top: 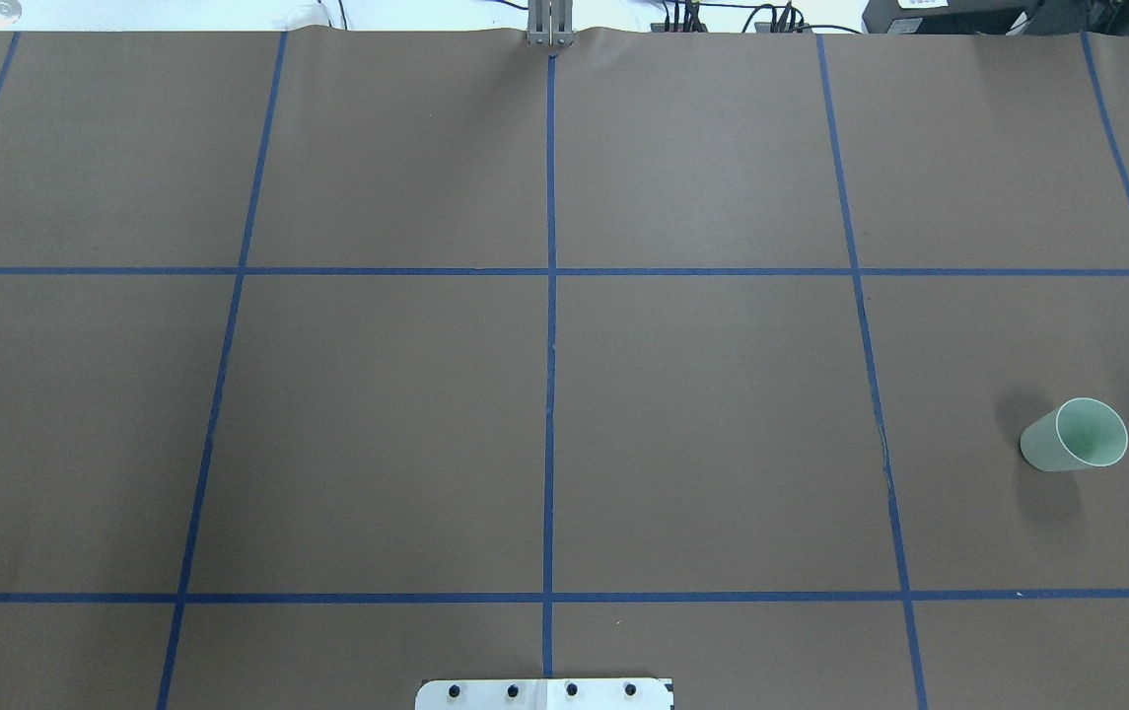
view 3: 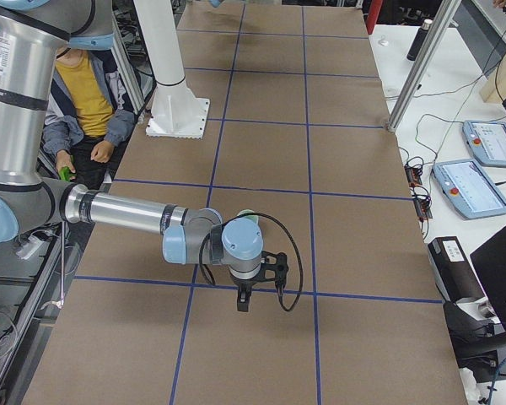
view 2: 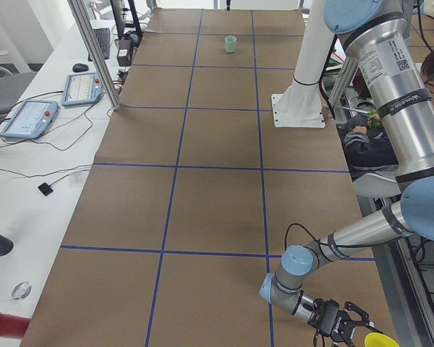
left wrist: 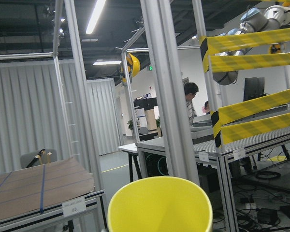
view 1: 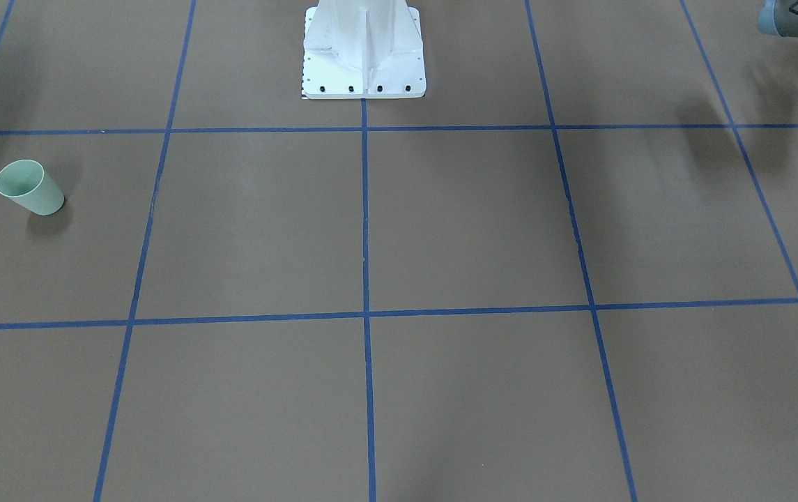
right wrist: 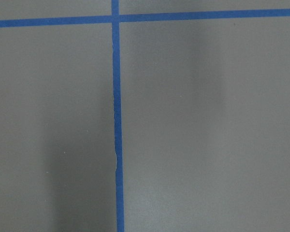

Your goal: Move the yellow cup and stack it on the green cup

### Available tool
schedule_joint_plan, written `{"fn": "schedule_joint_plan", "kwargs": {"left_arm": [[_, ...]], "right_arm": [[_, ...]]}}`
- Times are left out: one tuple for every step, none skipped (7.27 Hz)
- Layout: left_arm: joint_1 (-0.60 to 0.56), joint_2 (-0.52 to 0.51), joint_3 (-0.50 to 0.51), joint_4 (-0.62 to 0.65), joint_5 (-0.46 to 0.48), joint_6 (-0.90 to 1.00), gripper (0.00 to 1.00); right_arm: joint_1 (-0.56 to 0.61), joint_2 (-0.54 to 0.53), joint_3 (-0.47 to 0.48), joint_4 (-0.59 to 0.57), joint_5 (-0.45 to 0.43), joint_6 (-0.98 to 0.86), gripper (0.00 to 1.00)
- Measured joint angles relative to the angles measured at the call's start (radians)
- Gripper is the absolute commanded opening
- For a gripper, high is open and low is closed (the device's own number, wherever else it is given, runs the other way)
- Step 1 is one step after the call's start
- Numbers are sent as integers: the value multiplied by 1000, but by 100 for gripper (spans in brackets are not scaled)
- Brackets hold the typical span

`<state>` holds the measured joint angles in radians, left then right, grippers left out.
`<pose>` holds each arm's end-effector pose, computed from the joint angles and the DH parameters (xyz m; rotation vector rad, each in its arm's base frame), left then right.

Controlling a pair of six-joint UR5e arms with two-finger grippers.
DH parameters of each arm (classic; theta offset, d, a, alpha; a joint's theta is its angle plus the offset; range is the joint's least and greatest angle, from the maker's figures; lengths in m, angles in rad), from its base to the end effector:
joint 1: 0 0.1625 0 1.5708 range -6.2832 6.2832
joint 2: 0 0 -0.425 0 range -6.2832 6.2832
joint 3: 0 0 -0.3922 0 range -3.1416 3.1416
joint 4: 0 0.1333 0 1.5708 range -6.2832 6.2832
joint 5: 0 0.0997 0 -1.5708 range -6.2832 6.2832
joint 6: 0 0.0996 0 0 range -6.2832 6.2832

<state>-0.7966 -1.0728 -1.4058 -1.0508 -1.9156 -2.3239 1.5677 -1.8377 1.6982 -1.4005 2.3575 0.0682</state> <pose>-0.0314 -0.1104 0.9050 -0.3704 -1.3108 -1.5373 0.0616 -0.3783 0.6942 0.0011 -0.7873 0.0496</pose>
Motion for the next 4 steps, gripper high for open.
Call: {"fn": "schedule_joint_plan", "kwargs": {"left_arm": [[-4, 55, -80, -25, 80, 16, 12], [-8, 100, -139, -77, 175, 30, 9], [-11, 125, -168, -136, 268, 46, 8], [-19, 131, -182, -201, 365, 61, 8]], "right_arm": [[0, 0, -1, 0, 0, 2, 100], [0, 0, -1, 0, 0, 3, 100], [0, 0, -2, 0, 0, 5, 100], [0, 0, -3, 0, 0, 6, 100]]}}
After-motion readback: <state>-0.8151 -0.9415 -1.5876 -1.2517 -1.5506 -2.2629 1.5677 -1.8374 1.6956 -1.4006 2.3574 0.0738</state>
